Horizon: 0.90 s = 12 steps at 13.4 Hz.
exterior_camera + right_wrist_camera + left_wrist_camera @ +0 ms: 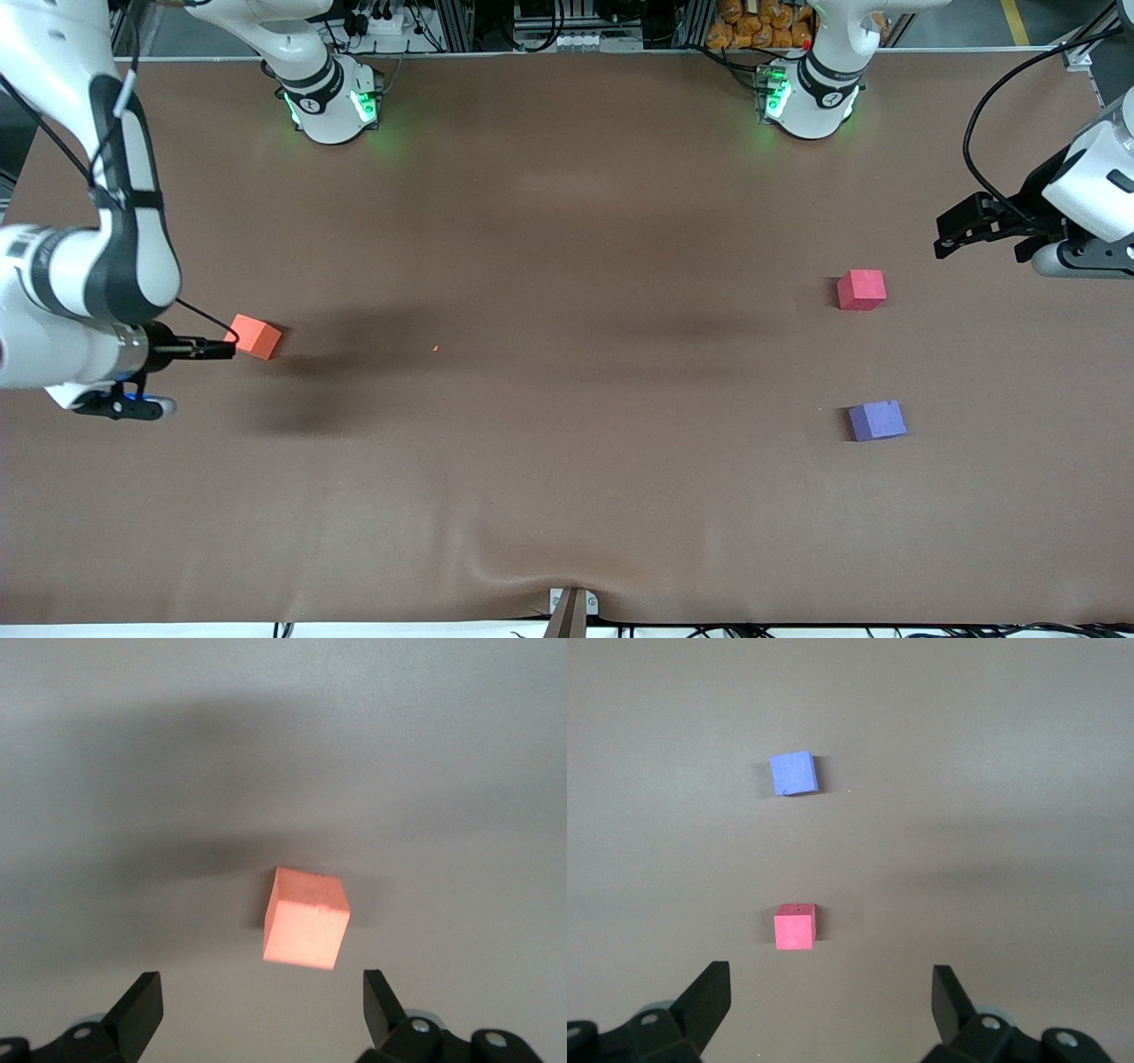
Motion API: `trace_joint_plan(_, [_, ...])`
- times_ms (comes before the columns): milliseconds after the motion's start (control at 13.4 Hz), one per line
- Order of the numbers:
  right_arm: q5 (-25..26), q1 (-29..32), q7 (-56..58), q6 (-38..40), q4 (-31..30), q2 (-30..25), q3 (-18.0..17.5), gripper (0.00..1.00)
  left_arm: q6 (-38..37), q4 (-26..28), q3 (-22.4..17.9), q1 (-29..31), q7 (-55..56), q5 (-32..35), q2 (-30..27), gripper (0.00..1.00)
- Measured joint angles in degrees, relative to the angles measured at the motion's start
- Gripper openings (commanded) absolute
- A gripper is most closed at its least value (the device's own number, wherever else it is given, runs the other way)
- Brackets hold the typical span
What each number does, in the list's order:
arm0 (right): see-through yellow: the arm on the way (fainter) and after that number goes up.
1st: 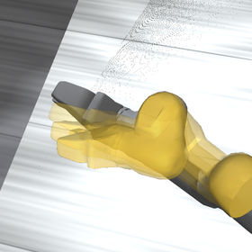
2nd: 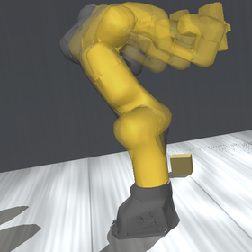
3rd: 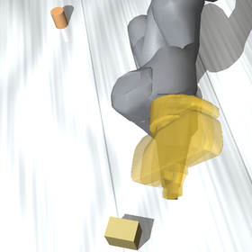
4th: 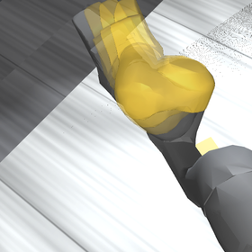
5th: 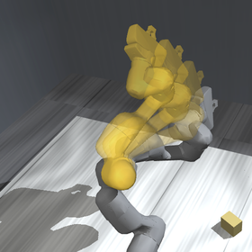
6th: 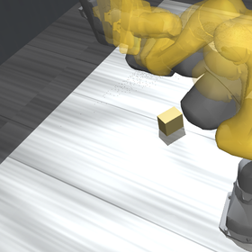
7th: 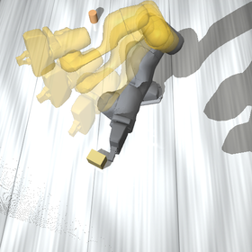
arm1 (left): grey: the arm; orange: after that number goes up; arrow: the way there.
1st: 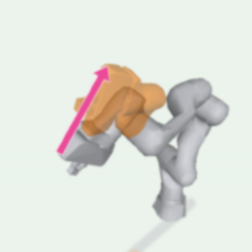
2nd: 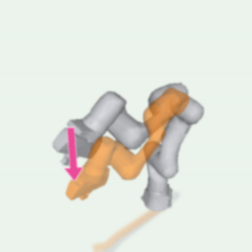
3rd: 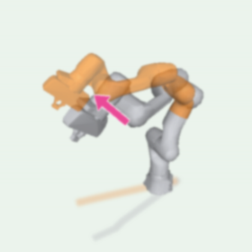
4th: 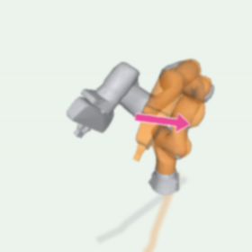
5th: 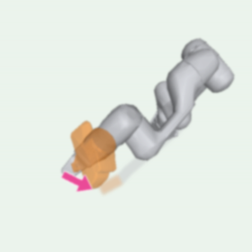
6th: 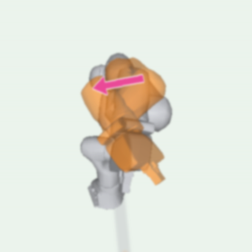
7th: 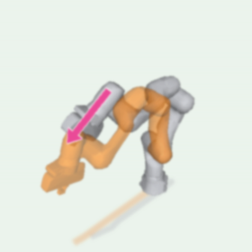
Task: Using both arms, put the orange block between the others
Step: 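Lower the right gripper over the orange cube and close on it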
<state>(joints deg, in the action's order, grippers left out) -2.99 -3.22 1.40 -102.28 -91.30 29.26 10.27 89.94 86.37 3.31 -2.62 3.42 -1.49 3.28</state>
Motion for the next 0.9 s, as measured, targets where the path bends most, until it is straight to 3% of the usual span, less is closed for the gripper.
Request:
trace_joint_plan(300, [-1.7,3.1,-0.5,-2.5,0.0,5.8,0.1,1.0,0.0,0.0,0.0,0.0,0.0,0.0,0.0,1.0])
trace_joint_plan(899, [-6.3,4.8,-1.9,-2.1,-2.0,7.9,-0.1,1.0,0.0,0.0,0.0,0.0,0.0,0.0,0.0,1.0])
